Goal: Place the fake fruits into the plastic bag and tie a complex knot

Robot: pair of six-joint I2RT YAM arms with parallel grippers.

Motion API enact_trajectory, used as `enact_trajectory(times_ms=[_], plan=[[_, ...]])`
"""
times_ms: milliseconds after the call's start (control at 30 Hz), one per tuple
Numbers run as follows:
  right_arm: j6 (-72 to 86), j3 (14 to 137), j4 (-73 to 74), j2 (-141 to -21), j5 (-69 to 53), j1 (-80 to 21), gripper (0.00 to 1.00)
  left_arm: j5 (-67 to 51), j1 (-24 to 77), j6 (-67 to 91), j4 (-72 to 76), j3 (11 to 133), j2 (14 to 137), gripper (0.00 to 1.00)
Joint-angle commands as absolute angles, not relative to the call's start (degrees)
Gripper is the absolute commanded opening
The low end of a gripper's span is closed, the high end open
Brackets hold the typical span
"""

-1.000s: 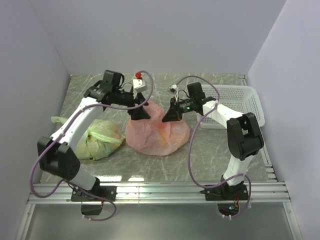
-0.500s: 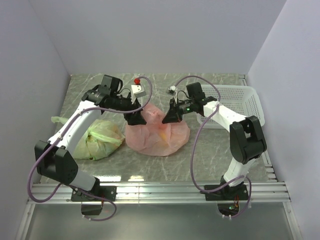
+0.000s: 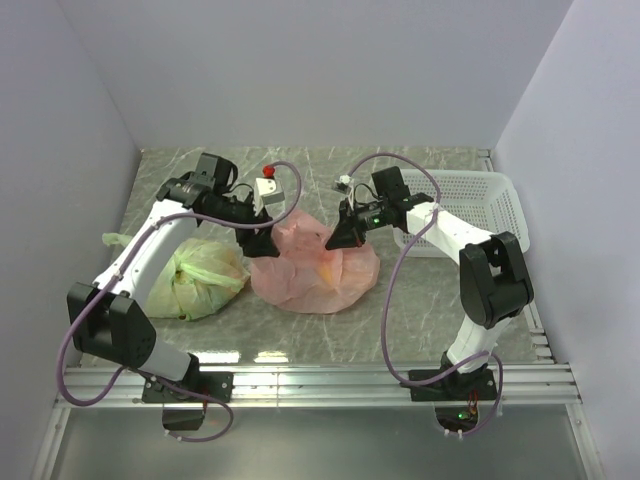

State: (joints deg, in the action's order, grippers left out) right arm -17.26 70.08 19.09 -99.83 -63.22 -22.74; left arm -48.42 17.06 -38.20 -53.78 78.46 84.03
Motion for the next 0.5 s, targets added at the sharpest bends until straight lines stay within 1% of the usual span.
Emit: enact_trajectory(times_ms=[0, 100, 200, 333, 467], plan=[[-18.28, 71.80, 19.33, -97.30, -62.93, -23.12, 0.00, -49.39, 17.05, -42.27, -57.30, 80.94, 82.35, 0.78], [-18.72, 72.07, 20.13, -97.56, -62.49, -23.03, 0.00, -50.97, 16.70, -43.59, -60.02, 83.75, 82.35, 0.81], [-18.98, 72.07, 20.21, -97.56, -62.75, -23.12, 0.00, -51.06, 16.26, -41.84, -59.68, 85.51, 81.56, 0.84], [-19.07, 72.68, 20.21, -97.82, -62.84, -23.11, 0.00, -49.92, 15.03, -41.66, -58.98, 83.33, 80.25, 0.87], [-19.07, 72.86, 20.48, -97.65, -62.93, -23.03, 0.00, -49.22, 14.85, -44.46, -59.58, 80.78, 79.72, 0.85]])
